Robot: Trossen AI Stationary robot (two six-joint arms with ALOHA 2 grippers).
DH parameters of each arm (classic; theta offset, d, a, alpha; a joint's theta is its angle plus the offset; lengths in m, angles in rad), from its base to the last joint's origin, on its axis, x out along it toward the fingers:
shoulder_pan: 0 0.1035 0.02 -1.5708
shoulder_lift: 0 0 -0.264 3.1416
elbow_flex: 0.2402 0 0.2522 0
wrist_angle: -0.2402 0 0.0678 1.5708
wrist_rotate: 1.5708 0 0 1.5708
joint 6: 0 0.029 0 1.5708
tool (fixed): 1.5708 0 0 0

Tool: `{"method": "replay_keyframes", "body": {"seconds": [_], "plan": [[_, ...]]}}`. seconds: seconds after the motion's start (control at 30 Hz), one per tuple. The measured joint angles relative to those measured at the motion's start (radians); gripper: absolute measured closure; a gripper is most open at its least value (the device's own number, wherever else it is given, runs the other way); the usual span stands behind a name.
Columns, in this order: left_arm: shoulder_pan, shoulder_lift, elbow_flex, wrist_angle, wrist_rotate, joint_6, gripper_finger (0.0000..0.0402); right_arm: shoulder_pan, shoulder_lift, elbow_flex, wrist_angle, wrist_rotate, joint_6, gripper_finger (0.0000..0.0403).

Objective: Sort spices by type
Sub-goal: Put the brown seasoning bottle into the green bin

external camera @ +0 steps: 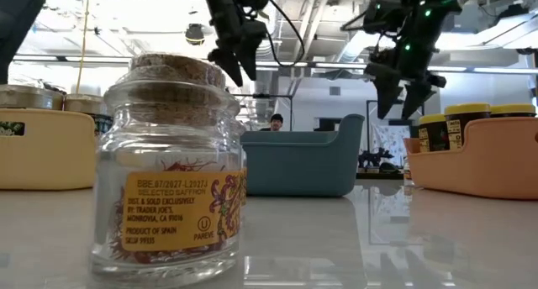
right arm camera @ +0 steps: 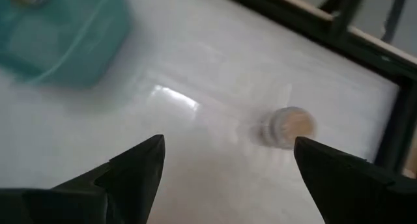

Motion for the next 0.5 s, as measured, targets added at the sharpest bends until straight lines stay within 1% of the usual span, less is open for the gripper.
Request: {"method": "replay_keyframes", "body": {"seconds": [0.07,0.13,0.23,0.3,0.4,0.5], "plan": [[0.0,-0.025,-0.052,0.026,0.005,0.023,0.0136,-0.045,0.0,0.0,0.002,0.0,0.009,0.0035],[0.0,-0.063,-0.137,0.084,0.027,0.039,0.0136,-0.088,-0.005,0.0,0.003,0.0,0.01,0.0035],[0.0,-0.153,-0.318,0.281,0.08,0.051,0.0136,-0.142,-0.01,0.0,-0.004,-0.006,0.01,0.0035],[0.0,-0.229,-0.441,0.416,0.104,0.063,0.0136,-0.175,-0.006,0.0,-0.019,-0.044,0.013,0.0035],[-0.001,-0.346,-0.598,0.577,0.099,0.088,0.0136,-0.204,0.008,0.0,-0.043,-0.071,0.023,0.0035],[0.012,-0.459,-0.723,0.707,0.095,0.094,0.0136,-0.221,0.029,0.0,-0.056,-0.095,0.059,0.0035]]}}
